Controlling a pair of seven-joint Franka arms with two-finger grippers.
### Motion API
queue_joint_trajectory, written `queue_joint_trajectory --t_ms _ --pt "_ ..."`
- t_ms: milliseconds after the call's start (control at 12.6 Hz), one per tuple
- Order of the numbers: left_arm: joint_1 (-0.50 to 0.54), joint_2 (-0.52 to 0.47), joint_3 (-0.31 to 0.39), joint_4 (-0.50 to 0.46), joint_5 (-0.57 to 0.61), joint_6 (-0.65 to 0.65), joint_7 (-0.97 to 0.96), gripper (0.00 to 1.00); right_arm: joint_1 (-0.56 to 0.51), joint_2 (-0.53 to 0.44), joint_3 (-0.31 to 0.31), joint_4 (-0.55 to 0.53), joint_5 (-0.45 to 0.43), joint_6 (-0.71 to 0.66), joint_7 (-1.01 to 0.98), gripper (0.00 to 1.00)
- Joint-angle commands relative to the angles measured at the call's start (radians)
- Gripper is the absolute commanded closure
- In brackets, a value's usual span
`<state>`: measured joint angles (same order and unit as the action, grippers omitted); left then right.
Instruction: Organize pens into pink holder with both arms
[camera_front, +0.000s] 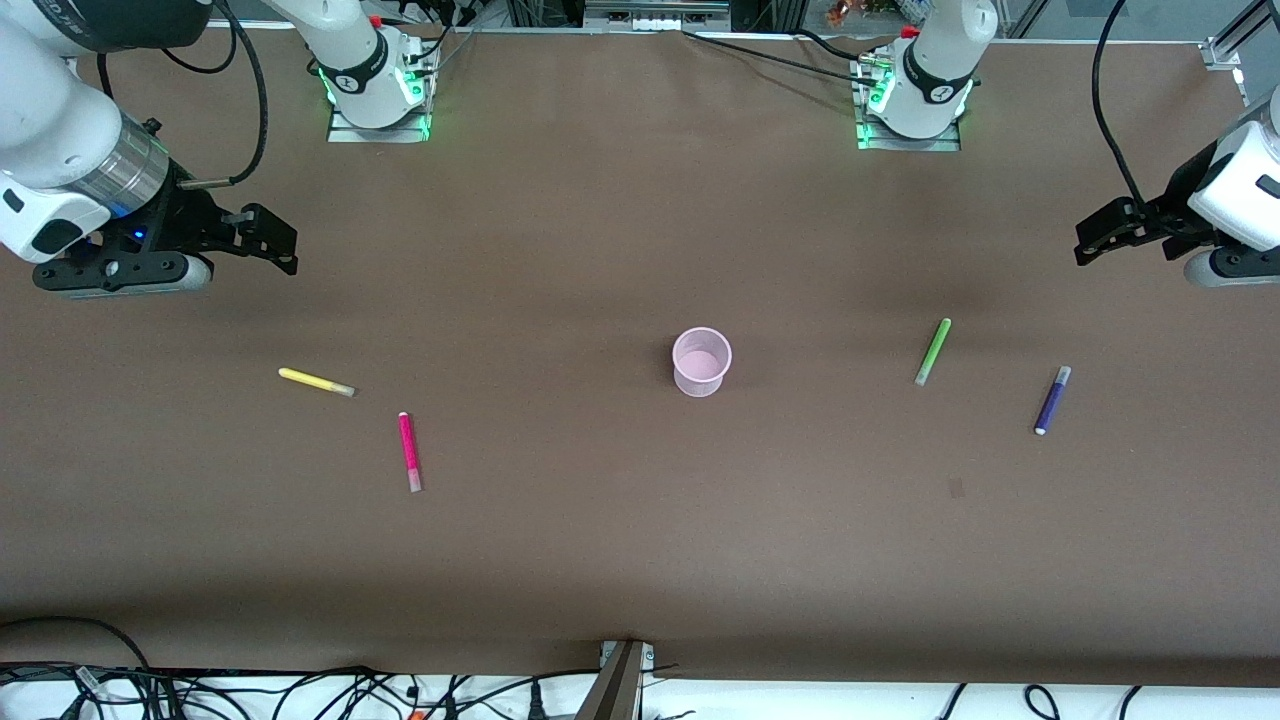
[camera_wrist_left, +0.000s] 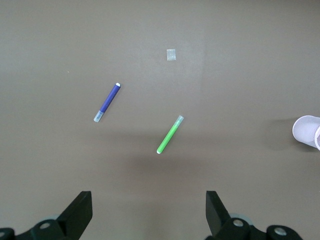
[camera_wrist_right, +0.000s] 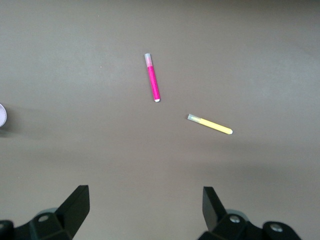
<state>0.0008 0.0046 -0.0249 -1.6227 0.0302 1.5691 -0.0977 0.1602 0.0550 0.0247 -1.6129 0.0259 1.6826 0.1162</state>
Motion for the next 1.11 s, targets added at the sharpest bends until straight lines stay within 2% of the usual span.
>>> queue_joint_trajectory --t_ms 0,239,1035 --pt "0.012 0.014 -0.007 0.032 -0.019 -0.017 0.007 0.0 0.001 -0.001 -0.008 0.008 0.014 0.008 -0.004 0.0" --pt "0.013 0.014 -0.007 0.032 -0.019 -0.017 0.006 0.0 0.004 -0.001 -0.006 0.01 0.04 0.012 0.003 0.0" --pt "0.015 0.014 -0.006 0.03 -0.021 -0.018 0.006 0.0 0.004 -0.001 -0.003 0.008 0.043 0.016 0.003 0.0"
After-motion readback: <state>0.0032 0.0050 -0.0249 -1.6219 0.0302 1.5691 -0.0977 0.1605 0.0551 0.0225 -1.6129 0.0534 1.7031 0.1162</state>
